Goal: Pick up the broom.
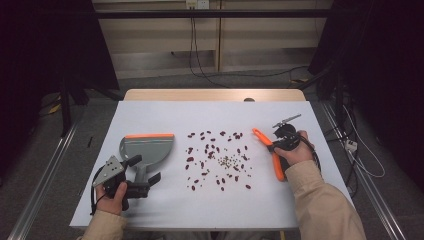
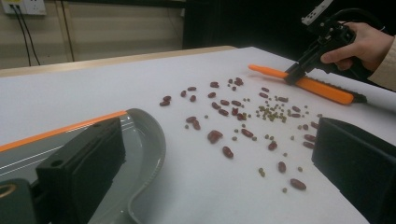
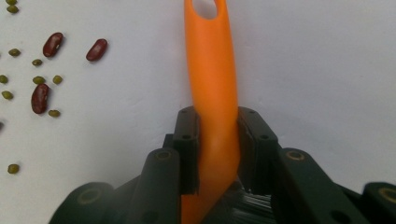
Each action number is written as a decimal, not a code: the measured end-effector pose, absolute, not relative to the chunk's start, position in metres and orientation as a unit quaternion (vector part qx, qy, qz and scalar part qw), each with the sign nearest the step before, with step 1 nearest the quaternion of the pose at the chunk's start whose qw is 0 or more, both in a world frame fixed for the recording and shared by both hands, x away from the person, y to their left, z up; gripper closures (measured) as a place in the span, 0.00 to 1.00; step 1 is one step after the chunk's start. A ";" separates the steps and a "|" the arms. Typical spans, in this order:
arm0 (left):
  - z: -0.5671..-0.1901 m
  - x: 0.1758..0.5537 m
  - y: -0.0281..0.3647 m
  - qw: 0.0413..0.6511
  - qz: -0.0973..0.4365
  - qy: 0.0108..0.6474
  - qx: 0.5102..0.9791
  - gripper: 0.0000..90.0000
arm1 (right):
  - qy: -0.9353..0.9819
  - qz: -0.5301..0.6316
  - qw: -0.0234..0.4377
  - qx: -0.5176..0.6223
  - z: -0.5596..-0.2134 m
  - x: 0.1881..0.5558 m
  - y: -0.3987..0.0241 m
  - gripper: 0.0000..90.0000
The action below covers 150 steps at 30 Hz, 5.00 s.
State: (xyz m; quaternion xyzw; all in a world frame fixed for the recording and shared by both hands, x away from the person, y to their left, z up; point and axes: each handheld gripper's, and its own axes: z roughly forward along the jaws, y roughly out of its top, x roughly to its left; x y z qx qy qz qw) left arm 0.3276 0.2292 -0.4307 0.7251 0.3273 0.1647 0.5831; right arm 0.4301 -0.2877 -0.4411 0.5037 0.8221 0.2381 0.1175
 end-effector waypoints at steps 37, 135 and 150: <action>-0.411 0.332 0.204 0.590 0.174 0.305 0.727 0.03 | 0.654 0.541 0.266 0.456 -0.379 0.352 -0.316 0.80; -0.400 0.351 0.056 0.521 0.218 0.325 0.759 0.73 | 0.625 0.552 0.145 0.533 -0.376 0.391 -0.113 0.52; -0.399 0.360 0.066 0.539 0.197 0.320 0.754 0.36 | 0.632 0.563 0.141 0.514 -0.366 0.397 -0.127 0.78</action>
